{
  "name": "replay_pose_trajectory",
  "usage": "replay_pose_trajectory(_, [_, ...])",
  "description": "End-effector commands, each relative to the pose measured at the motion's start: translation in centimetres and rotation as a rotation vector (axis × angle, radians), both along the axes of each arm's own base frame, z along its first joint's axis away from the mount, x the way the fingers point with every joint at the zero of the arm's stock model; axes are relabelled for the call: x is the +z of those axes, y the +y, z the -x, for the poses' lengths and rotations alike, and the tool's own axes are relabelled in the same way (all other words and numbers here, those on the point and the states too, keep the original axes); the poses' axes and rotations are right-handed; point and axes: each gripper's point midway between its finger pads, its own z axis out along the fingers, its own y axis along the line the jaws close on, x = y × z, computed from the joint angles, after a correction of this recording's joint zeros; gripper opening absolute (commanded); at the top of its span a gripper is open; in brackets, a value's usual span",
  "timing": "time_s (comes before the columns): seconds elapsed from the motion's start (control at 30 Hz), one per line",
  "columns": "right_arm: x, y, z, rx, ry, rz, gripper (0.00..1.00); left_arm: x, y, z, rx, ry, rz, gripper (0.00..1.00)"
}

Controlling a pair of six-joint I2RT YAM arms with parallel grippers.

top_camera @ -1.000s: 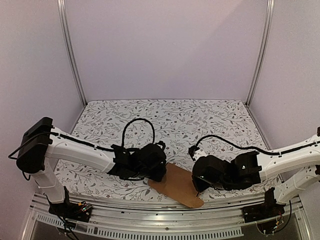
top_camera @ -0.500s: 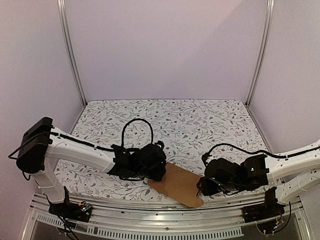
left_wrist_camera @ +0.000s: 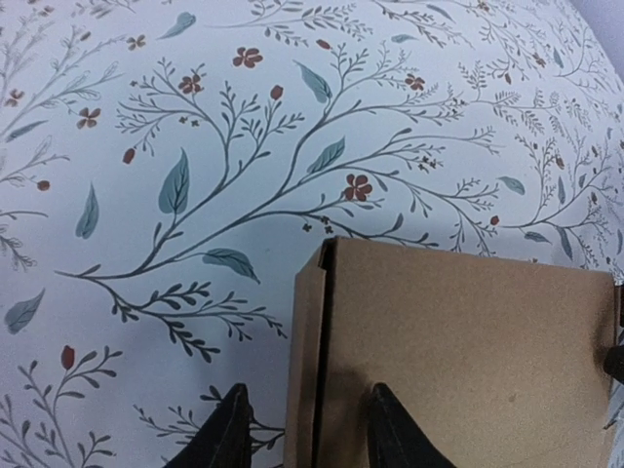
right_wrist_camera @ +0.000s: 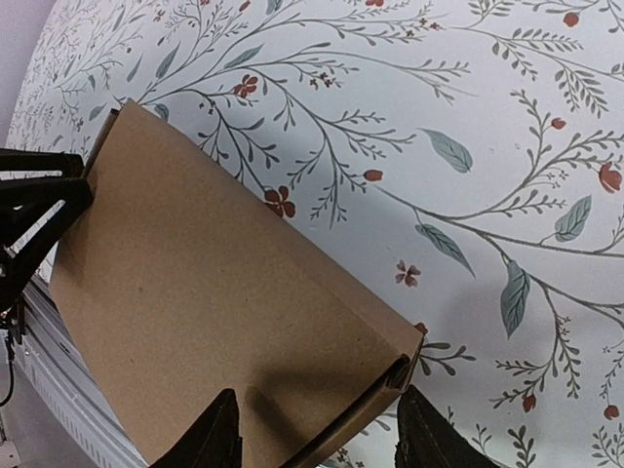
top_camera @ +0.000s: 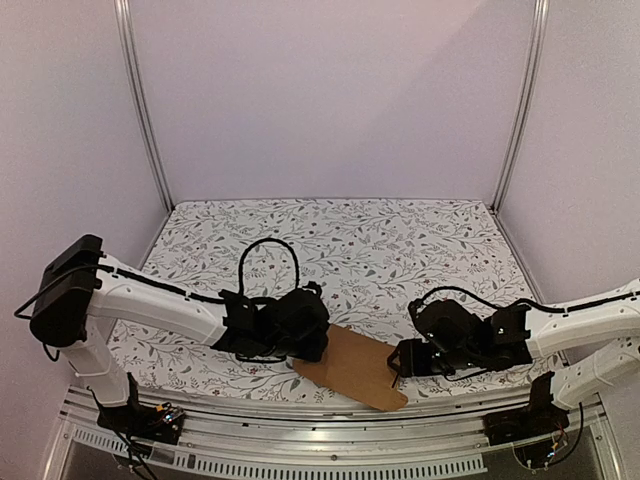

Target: Fold the paper box

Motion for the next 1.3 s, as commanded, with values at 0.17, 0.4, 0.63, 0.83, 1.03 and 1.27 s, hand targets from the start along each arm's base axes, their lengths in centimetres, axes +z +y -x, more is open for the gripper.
replay_pose_trajectory(0.17, [0.6,2.9,-2.9,0.010,0.008,-0.107,0.48,-2.3,3.9,0.3,0.086,0.069,-0.074,0.44])
replay_pose_trajectory(0.4, [0.1,5.2,-6.5,0.016,-0.007,-0.127,0.42,-2.3,5.8,0.0,0.137,0.096,-0.022,0.46])
replay_pose_trajectory(0.63, [-0.8,7.6,-8.9,0.079,0.024,-0.133,0.39,-2.9,7.5,-0.1,0.174,0.121,0.009,0.47])
replay_pose_trajectory(0.83, [-1.8,7.1,-9.2,0.100,0.044,-0.119,0.36,-3.3,8.1,-0.2,0.197,0.128,0.024,0.47])
replay_pose_trajectory(1.03, [-1.1,6.0,-8.9,0.124,0.044,-0.142,0.38,-3.1,7.9,-0.6,0.193,0.124,0.025,0.47])
replay_pose_trajectory(1.27, [-1.5,5.9,-8.0,0.159,0.064,-0.160,0.37,-3.2,7.1,-1.0,0.180,0.133,0.016,0.47])
